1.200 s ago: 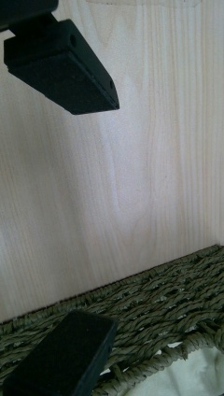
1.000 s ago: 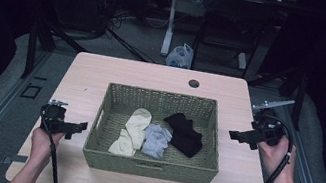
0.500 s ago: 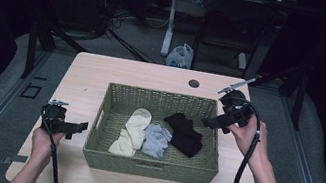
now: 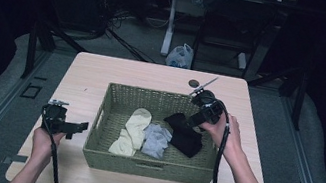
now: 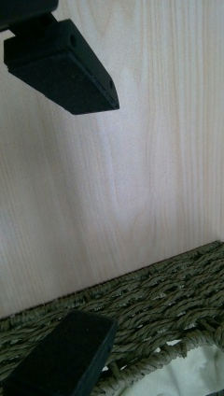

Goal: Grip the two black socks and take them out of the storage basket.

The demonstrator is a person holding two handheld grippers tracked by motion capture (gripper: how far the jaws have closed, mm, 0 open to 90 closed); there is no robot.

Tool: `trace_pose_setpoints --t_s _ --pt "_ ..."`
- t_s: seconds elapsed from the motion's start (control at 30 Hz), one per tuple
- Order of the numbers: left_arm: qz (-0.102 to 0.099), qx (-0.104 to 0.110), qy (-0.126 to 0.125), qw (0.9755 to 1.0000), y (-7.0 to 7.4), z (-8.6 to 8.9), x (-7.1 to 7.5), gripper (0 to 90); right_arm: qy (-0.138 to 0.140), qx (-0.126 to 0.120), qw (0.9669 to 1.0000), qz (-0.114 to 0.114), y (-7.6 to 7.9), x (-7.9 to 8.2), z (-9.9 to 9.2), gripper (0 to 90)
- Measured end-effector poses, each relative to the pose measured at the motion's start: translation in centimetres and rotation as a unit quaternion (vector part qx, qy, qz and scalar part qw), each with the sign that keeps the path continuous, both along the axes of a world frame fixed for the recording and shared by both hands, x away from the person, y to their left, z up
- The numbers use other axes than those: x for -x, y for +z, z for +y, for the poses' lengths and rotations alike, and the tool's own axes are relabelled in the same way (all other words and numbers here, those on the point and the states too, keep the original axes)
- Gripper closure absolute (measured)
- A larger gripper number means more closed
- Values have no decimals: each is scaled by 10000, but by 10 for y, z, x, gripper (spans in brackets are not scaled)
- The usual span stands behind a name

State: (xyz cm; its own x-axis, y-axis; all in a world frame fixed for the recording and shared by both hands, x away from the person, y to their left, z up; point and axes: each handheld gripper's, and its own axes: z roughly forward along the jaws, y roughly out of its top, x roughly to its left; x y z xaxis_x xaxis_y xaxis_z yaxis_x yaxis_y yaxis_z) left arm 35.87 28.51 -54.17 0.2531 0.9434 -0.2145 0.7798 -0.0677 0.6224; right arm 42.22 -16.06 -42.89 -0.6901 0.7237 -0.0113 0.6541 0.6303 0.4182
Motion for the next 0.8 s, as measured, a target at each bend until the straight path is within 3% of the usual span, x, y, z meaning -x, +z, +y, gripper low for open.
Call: trace_pose_setpoints --t_s 0.33,0.4,0.57,0.77,0.8 --pt "-1 20 -2 10000 0 0 -1 2 -77 258 9991 316 -35 -16 20 346" --pt "32 21 -39 10000 0 1 -1 2 -94 348 9986 399 -45 -19 25 411" --pt "16 19 -26 10000 0 0 0 2 -59 598 9965 588 -56 -22 31 465" --pt "-13 29 31 10000 0 3 1 2 -58 889 9939 645 -63 -23 37 504" --pt "-13 29 24 10000 0 3 2 2 -70 819 9948 604 -66 -23 38 506"
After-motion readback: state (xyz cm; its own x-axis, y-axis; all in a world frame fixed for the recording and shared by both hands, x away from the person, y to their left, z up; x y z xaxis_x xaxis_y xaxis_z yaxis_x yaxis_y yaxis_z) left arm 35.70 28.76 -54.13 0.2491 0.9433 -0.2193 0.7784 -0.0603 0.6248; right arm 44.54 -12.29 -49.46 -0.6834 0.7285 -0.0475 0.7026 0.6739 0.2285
